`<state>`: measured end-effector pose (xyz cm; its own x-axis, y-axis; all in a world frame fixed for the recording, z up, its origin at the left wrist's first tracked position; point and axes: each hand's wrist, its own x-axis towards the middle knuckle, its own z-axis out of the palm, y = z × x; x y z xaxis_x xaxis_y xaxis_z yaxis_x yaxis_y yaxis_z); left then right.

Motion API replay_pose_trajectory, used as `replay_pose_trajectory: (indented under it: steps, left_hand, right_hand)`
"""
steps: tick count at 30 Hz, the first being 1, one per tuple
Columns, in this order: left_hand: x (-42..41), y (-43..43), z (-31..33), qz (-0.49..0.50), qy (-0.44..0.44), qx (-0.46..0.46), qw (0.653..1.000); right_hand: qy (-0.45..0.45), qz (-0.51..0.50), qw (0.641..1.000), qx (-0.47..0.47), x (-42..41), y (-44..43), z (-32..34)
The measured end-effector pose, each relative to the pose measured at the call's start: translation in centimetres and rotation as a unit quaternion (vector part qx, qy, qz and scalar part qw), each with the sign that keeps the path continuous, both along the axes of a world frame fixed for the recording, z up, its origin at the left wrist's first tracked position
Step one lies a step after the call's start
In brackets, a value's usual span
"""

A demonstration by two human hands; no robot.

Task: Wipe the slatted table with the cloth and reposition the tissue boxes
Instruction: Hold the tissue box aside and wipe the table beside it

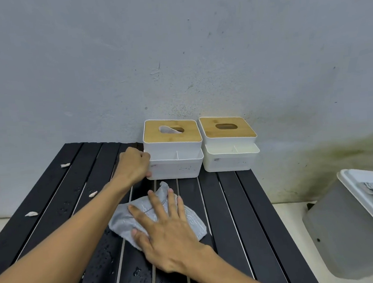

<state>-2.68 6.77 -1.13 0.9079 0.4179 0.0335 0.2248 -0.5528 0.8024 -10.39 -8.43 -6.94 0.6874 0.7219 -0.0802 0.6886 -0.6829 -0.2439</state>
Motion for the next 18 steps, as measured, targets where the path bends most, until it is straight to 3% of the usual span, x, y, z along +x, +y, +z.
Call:
replay_pose_trajectory:
  steps: [18]
  left_hand:
    - [1.7,-0.1,-0.7,0.004,0.0,-0.037,0.999]
  right_hand:
    - [0.004,0.0,1.0,0.002,0.0,0.0,0.0]
